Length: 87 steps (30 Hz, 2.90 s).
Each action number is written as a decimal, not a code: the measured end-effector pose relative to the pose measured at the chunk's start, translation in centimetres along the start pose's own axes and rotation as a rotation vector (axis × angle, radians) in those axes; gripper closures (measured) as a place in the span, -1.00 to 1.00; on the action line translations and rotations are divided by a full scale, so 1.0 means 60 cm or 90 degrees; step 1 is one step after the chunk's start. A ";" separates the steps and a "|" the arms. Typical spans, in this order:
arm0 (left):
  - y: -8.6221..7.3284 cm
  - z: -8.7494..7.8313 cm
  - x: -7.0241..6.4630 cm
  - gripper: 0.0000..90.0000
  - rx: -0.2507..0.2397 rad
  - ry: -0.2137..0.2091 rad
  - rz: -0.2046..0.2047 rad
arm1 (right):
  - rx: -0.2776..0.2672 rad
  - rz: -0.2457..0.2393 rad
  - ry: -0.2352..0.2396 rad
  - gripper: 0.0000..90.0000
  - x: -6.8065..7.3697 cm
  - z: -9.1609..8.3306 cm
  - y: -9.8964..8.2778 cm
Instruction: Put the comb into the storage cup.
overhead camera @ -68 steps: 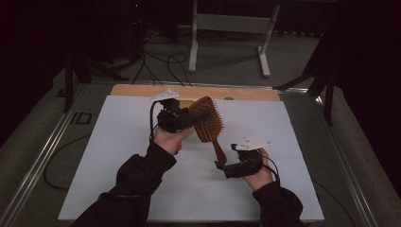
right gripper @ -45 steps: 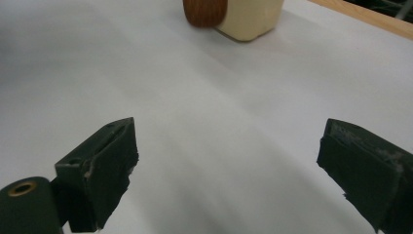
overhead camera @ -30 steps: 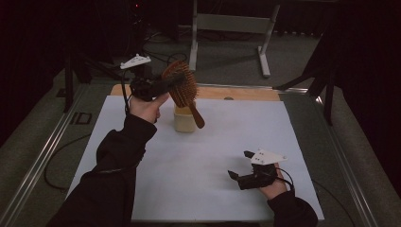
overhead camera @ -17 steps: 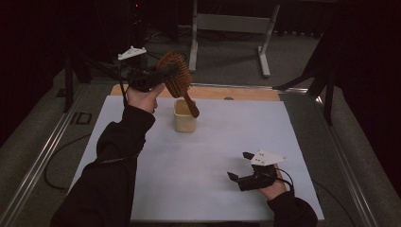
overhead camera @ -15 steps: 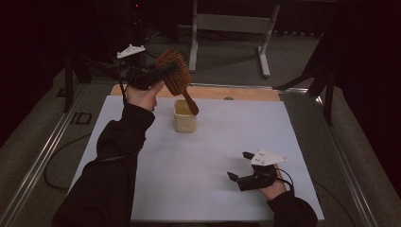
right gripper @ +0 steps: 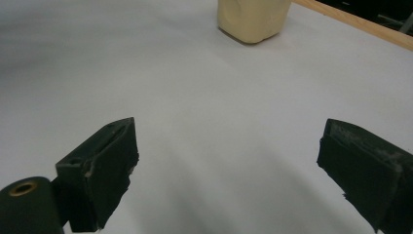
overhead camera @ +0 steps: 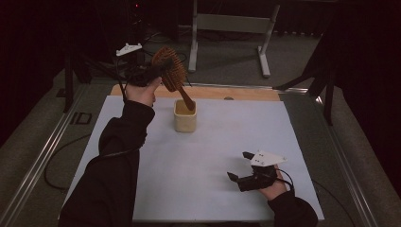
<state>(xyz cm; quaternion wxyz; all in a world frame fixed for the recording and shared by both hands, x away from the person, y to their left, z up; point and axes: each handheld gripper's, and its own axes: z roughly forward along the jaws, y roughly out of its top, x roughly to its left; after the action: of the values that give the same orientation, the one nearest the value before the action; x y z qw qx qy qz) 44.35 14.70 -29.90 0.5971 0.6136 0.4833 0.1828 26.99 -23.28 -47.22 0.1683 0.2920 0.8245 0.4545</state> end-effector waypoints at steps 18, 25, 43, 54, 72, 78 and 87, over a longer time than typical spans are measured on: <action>-0.040 0.033 0.026 0.20 0.030 0.029 -0.009 | -0.002 -0.001 0.002 -0.83 0.001 0.000 0.000; -0.058 0.046 0.027 0.20 0.041 0.029 -0.010 | -0.001 -0.001 0.004 -0.83 0.000 0.000 -0.001; -0.094 0.072 0.041 0.20 0.078 0.020 -0.025 | -0.001 0.004 0.007 -0.83 0.000 0.001 -0.001; -0.112 0.082 0.048 0.19 0.092 0.018 -0.035 | -0.003 0.004 0.010 -0.83 0.000 0.001 -0.001; -0.121 0.086 0.067 0.13 0.111 0.019 -0.035 | -0.003 0.005 0.011 -0.83 -0.001 0.001 -0.002; -0.121 0.087 0.069 0.05 0.118 0.027 -0.033 | -0.003 0.005 0.011 -0.83 -0.002 0.002 -0.002; -0.118 0.080 0.064 -0.37 0.143 0.047 -0.006 | -0.003 0.006 0.010 -0.83 -0.002 0.001 -0.002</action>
<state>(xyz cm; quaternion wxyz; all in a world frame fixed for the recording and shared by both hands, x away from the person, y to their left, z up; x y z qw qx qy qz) 47.30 13.87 -38.77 0.5072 0.6675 0.5249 0.1470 27.06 -23.37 -47.33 0.1605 0.2923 0.8233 0.4594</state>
